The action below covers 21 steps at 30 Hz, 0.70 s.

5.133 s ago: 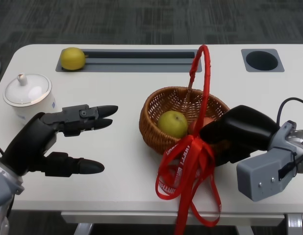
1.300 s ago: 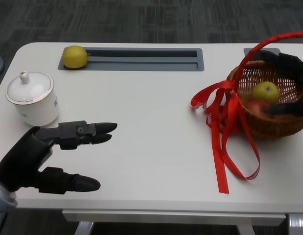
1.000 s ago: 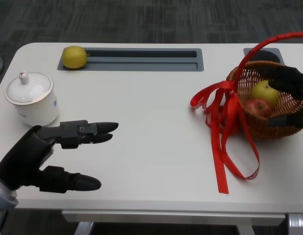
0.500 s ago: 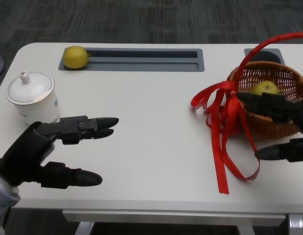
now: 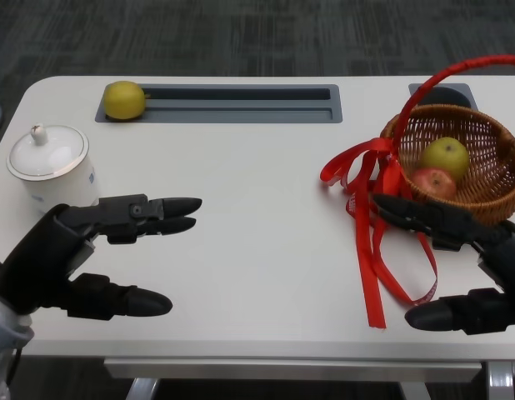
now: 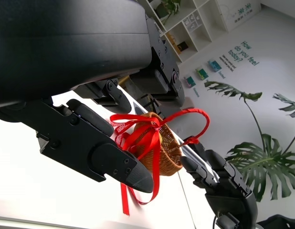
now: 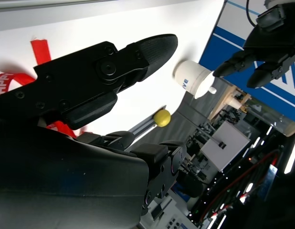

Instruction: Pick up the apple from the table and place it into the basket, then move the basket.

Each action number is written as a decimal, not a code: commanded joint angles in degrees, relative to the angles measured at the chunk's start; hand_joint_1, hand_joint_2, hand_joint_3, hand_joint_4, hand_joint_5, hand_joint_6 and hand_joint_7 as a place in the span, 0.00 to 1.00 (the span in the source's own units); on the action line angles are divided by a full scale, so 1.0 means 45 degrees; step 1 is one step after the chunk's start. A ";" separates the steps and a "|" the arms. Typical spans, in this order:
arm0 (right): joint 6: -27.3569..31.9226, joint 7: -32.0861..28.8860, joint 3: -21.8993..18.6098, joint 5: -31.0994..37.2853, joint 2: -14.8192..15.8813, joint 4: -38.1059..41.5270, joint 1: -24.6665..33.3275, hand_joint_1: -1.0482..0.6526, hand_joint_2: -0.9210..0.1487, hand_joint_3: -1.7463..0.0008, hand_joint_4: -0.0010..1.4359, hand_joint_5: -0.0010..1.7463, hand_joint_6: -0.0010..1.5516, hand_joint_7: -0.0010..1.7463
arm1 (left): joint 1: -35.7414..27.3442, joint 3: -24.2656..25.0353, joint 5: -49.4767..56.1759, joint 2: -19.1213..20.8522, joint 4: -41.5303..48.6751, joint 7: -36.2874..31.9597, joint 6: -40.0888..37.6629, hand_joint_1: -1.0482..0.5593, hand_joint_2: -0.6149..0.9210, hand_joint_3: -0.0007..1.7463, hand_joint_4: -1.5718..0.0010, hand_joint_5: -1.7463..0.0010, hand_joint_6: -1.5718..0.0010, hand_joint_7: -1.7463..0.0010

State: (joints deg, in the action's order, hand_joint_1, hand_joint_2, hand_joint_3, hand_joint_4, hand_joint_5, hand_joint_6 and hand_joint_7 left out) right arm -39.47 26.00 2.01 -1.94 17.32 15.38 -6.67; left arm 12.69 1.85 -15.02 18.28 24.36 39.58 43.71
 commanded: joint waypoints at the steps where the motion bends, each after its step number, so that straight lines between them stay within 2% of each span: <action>1: -0.0277 -0.0188 0.0139 -0.0216 -0.0380 -0.0195 0.0130 0.21 0.08 1.00 0.36 0.01 0.30 0.01 | 0.0092 0.0137 -0.0204 0.0085 0.0058 0.0162 -0.0047 0.34 0.87 0.00 0.53 1.00 0.58 1.00; 9: -0.0515 -0.0537 0.0724 0.0345 -0.1225 -0.0141 0.0037 0.26 0.08 1.00 0.40 0.01 0.35 0.01 | -0.0062 0.0131 -0.0385 0.0059 -0.0142 0.0320 -0.0051 0.35 0.87 0.00 0.53 1.00 0.57 1.00; 17: -0.0855 -0.1135 0.1026 0.0804 -0.2017 0.0886 -0.0655 0.28 0.09 1.00 0.42 0.01 0.37 0.01 | -0.0138 0.0165 -0.0525 0.0053 -0.0327 0.0408 -0.0246 0.35 0.87 0.00 0.52 1.00 0.57 1.00; 21: -0.1529 -0.1528 0.1010 0.0869 -0.2318 0.1777 -0.1095 0.31 0.12 1.00 0.45 0.01 0.39 0.01 | -0.0118 0.0159 -0.0684 0.0042 -0.0297 0.0534 -0.0228 0.35 0.87 0.00 0.52 0.99 0.57 1.00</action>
State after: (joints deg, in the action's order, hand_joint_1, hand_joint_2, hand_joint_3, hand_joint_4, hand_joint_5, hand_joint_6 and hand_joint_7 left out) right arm -44.80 20.08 7.19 2.16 6.96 22.07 -10.36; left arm 12.44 2.03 -17.52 18.05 23.56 40.92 42.70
